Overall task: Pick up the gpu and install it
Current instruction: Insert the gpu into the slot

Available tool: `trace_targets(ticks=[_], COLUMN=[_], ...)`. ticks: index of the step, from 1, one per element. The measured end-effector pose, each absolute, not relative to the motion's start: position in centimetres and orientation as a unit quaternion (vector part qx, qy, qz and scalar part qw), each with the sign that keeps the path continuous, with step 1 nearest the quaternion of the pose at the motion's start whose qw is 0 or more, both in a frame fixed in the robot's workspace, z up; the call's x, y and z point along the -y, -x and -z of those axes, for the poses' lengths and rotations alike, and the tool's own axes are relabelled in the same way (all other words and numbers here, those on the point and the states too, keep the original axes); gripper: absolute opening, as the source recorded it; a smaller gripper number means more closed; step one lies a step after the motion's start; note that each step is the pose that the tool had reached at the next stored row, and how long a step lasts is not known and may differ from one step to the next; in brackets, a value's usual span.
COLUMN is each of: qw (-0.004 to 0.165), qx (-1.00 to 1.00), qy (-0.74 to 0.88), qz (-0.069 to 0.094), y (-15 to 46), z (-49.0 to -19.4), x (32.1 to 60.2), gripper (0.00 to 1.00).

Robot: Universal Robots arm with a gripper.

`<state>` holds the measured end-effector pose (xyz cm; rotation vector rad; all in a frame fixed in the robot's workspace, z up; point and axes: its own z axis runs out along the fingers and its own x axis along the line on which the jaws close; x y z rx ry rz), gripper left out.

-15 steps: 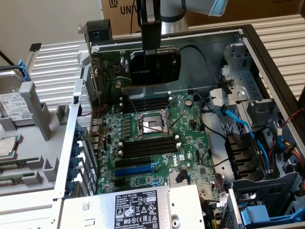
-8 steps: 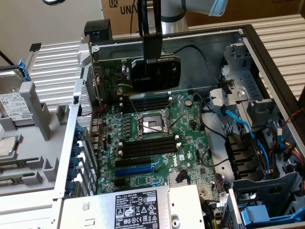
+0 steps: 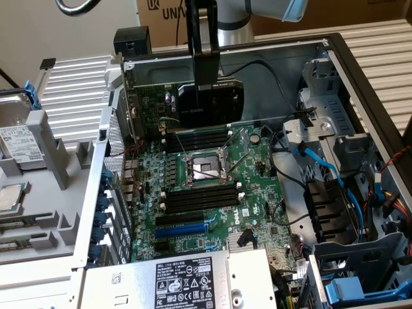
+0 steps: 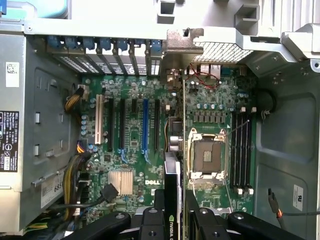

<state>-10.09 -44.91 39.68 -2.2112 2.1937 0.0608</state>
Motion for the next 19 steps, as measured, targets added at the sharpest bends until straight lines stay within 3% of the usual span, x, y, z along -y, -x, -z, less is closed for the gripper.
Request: trace_targets(ticks=[10, 15, 19], qw=[0.013, -0.005, -0.006], qx=[-0.704, -0.704, -0.704], qy=[0.710, 0.710, 0.710], qz=[-0.019, -0.001, -0.001], y=[10.09, 10.09, 10.09], z=[-39.63, -39.55, -39.55], x=[44.91, 44.80, 44.81], gripper=[0.26, 0.26, 0.26])
